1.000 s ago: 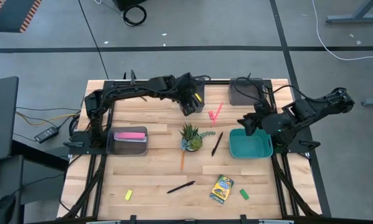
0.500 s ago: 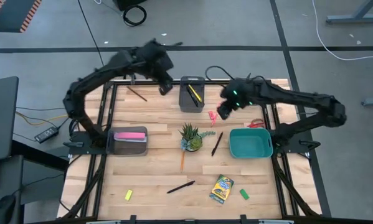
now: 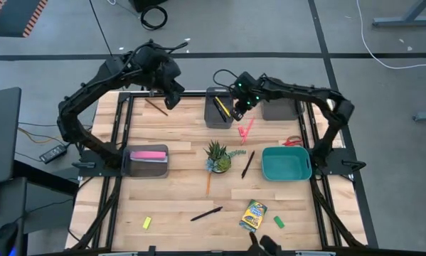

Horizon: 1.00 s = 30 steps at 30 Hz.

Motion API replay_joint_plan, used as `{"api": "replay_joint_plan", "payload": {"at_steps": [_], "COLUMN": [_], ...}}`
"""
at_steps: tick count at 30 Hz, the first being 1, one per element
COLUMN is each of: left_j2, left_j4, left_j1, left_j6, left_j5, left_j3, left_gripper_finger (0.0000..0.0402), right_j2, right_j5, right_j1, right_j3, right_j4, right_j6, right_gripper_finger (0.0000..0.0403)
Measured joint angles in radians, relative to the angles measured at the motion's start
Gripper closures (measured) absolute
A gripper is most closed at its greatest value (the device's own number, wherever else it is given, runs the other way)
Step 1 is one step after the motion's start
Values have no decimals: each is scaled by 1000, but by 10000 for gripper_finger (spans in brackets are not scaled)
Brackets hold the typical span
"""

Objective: Sort crayons/erasers/pens/pencils in bins
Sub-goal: Adjust the middle black bin, then put the top black pen into the left black bin

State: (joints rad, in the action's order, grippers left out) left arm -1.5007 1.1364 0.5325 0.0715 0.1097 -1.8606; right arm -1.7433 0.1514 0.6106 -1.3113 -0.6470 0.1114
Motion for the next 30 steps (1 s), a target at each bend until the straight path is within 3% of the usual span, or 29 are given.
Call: {"api": "replay_joint_plan", "payload": {"at_steps": [8, 17, 27, 30], "left_j2": [26, 25, 31, 31], "left_j4": [-2, 6, 36, 36], "left_j1": [26, 49, 49, 49], "left_j6": [0, 19, 21, 36], "left_j5": [0, -1, 0, 0], "left_j3": [0, 0, 0, 0], "left_gripper_finger": [396, 379, 388, 379], "right_j2": [-96, -150, -72, -46], "right_j5": [13, 87, 72, -4], "right_j1": [74, 93, 95, 94], "right_j3": [-29, -32, -34, -36], "right_j4": [8, 98, 114, 117], "right_j6": [-7, 79, 96, 95], "right_gripper_finger": [394, 395, 395, 395]}}
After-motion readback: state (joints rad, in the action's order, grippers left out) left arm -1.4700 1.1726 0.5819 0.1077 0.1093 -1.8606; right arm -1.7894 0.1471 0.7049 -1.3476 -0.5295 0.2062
